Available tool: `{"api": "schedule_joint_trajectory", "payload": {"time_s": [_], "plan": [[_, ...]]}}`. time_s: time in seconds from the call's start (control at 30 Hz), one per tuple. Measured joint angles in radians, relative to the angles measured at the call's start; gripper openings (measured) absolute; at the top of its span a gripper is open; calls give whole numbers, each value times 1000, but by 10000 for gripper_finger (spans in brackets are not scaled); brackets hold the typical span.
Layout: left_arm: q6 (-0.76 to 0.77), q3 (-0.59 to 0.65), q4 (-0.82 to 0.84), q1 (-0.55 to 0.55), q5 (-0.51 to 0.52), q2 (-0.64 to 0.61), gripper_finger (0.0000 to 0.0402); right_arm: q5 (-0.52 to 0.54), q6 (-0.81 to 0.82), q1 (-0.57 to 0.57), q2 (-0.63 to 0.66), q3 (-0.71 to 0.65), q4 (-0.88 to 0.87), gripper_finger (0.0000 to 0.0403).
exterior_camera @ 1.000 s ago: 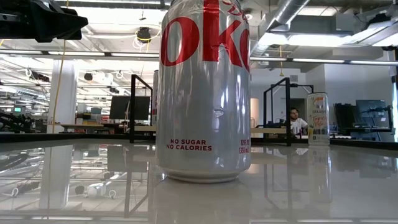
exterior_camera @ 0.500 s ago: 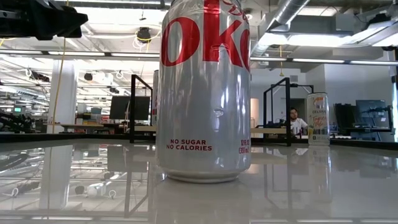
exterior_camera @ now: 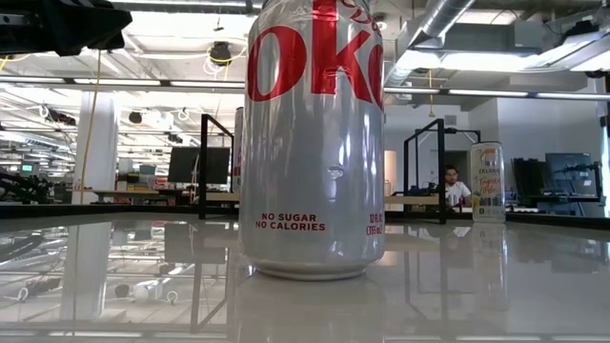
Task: Place canned beverage on shelf
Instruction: Put the red-silver soda can on the shelf aligned with the other red-silver soda can
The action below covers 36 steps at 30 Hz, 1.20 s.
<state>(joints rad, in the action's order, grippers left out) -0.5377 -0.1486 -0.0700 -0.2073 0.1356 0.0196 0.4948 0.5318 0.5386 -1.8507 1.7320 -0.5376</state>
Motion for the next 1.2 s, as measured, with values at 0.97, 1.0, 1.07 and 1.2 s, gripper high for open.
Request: {"api": "schedule_joint_trajectory", "payload": {"time_s": [0.97, 1.0, 1.07, 1.2], "plan": [[90, 0, 42, 0, 2, 0, 0, -179, 24, -15, -102, 31, -176, 379], [90, 0, 42, 0, 2, 0, 0, -178, 24, -13, -102, 31, -178, 379], [85, 0, 42, 0, 2, 0, 0, -178, 24, -6, -102, 31, -181, 379], [83, 0, 42, 0, 2, 0, 0, -178, 24, -5, -133, 31, -175, 379]]}}
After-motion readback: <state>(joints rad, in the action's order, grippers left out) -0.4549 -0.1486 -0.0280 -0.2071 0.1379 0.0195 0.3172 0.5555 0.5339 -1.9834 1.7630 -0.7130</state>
